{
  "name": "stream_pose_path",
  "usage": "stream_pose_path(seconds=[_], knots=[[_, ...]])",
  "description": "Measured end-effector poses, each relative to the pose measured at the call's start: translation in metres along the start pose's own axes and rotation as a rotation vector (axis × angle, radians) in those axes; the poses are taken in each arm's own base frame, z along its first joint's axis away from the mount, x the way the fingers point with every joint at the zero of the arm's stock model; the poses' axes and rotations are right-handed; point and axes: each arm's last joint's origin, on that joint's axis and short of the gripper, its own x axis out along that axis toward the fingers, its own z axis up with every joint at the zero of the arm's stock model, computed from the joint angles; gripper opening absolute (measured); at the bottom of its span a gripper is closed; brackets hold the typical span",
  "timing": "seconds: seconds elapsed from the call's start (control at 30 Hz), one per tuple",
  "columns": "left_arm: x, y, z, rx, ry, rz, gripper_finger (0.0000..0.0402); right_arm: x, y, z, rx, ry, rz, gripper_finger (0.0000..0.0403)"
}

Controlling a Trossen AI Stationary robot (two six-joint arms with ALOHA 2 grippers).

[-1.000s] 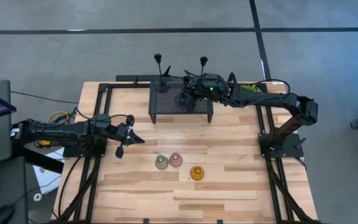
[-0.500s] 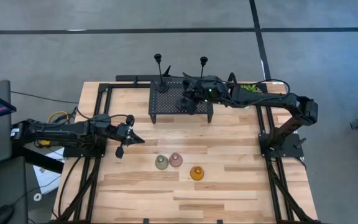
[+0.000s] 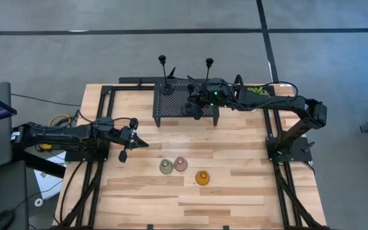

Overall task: Pick & Place candle stick holders
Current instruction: Put the black candle holder on the shelf

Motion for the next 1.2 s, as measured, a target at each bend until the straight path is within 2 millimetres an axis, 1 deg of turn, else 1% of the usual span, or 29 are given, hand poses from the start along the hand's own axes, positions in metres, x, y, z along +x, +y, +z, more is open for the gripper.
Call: stream_pose_path(seconds=[0.23, 0.5, 0.63, 0.8, 1.1, 1.2], knots=[[0.0, 0.0, 0.0, 0.0, 0.0, 0.0, 0.0005, -0.001, 0.003, 0.005, -0.002, -0.06, 0.008, 0.0069], [0.0, 0.0, 0.0, 0.0, 0.0, 0.0, 0.0008, -0.001, 0.004, 0.004, -0.006, -0.05, 0.01, 0.0109], [0.0, 0.0, 0.0, 0.0, 0.0, 0.0, 0.0005, -0.001, 0.005, 0.0, -0.012, 0.0, 0.037, 0.0122], [0.0, 0.0, 0.0, 0.0, 0.0, 0.0, 0.0008, -0.002, 0.005, -0.009, -0.014, 0.098, 0.079, 0.0123], [0.0, 0.0, 0.0, 0.0, 0.0, 0.0, 0.0005, -0.004, 0.003, -0.022, -0.041, 0.237, 0.059, 0.0104], [0.0, 0.0, 0.0, 0.0, 0.0, 0.0, 0.0008, -0.004, 0.006, -0.024, -0.045, 0.256, 0.073, 0.009]])
